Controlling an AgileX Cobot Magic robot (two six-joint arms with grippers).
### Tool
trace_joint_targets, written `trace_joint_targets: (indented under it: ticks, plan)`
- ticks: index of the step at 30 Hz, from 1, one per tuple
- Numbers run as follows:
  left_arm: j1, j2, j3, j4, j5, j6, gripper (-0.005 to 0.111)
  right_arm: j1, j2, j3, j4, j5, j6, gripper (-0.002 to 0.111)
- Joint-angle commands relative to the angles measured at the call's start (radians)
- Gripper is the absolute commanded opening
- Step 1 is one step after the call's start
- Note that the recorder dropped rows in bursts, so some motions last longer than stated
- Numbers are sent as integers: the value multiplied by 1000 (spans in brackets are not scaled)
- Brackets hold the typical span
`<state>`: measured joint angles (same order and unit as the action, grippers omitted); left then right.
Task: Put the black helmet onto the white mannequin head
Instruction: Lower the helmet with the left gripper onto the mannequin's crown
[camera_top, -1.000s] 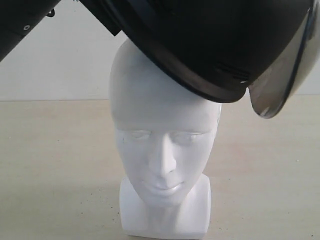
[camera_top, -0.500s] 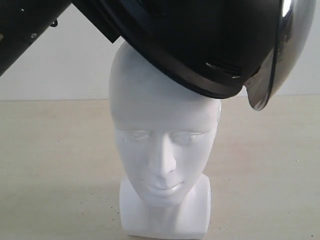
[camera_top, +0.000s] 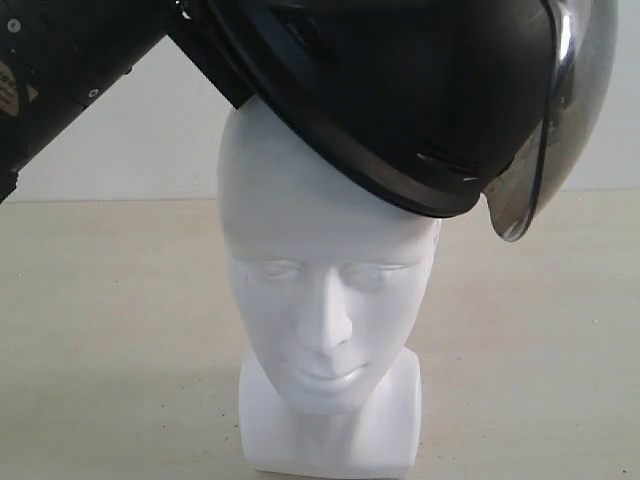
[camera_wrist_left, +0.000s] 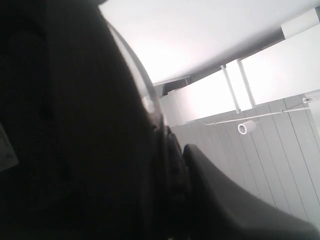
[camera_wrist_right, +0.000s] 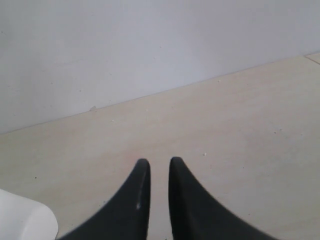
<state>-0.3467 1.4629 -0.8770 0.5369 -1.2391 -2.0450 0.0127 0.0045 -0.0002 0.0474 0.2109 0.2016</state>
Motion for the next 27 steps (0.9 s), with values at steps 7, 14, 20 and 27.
trace_joint_targets:
  ticks: [7, 14, 20, 27]
  plan:
    - [70, 0, -5, 81, 18, 55, 4, -4, -4, 0, 0, -4, -2, 13]
    - [70, 0, -5, 114, 18, 64, 4, -4, -4, 0, 0, -4, -2, 13]
    - [70, 39, -5, 125, 18, 57, 4, -4, -4, 0, 0, -4, -2, 13]
    - [70, 57, -5, 122, 18, 59, 4, -4, -4, 0, 0, -4, -2, 13]
